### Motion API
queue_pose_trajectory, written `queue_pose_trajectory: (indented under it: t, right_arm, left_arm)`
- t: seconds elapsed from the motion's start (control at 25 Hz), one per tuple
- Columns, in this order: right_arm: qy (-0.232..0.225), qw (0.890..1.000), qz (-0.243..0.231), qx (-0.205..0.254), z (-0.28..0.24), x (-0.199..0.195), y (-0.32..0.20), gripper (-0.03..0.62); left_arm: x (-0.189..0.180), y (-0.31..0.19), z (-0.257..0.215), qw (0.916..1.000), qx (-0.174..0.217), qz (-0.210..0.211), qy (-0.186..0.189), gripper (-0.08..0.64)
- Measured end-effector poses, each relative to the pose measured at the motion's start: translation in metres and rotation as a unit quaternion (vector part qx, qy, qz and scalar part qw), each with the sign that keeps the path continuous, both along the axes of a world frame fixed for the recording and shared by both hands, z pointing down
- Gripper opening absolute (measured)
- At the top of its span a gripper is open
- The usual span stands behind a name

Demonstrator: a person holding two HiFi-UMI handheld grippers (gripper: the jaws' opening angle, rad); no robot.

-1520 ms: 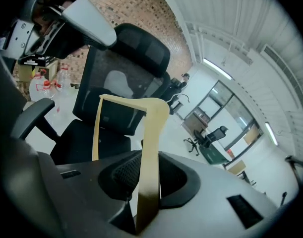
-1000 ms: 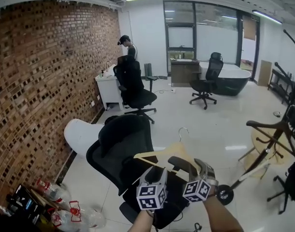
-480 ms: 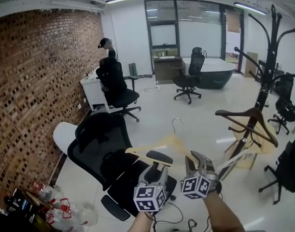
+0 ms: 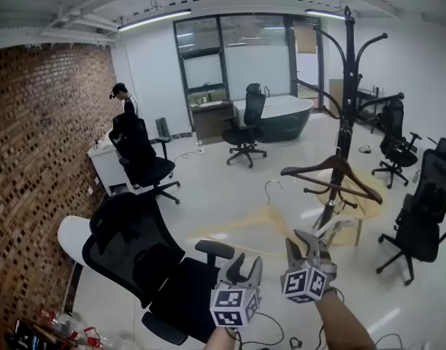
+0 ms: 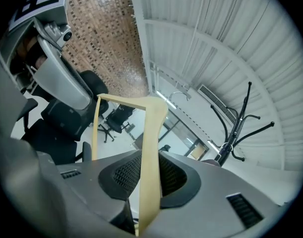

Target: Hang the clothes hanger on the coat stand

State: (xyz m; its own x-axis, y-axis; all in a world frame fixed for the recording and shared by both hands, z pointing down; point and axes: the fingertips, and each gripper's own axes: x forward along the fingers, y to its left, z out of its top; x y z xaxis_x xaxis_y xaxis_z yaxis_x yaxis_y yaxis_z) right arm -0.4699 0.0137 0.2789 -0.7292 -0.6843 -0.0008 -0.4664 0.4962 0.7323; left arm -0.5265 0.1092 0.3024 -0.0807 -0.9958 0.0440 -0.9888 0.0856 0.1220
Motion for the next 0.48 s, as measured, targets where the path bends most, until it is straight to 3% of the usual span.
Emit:
queue_pose_trajectory:
  t: [0.24, 0.48]
  right_arm:
    - [0.010, 0.999, 0.039, 0.014, -0.015, 0.053, 0.000, 0.077]
    - [0.002, 0.999, 0.035, 0.022, -0.017, 0.099, -0.022, 0.077]
  left_arm:
    - [0.048, -0.004, -0.012, 0.9991, 0.006, 0.041, 0.005, 0.181]
    - [0.090, -0.026, -0.009, 0.9993, 0.006, 0.037, -0.002, 0.181]
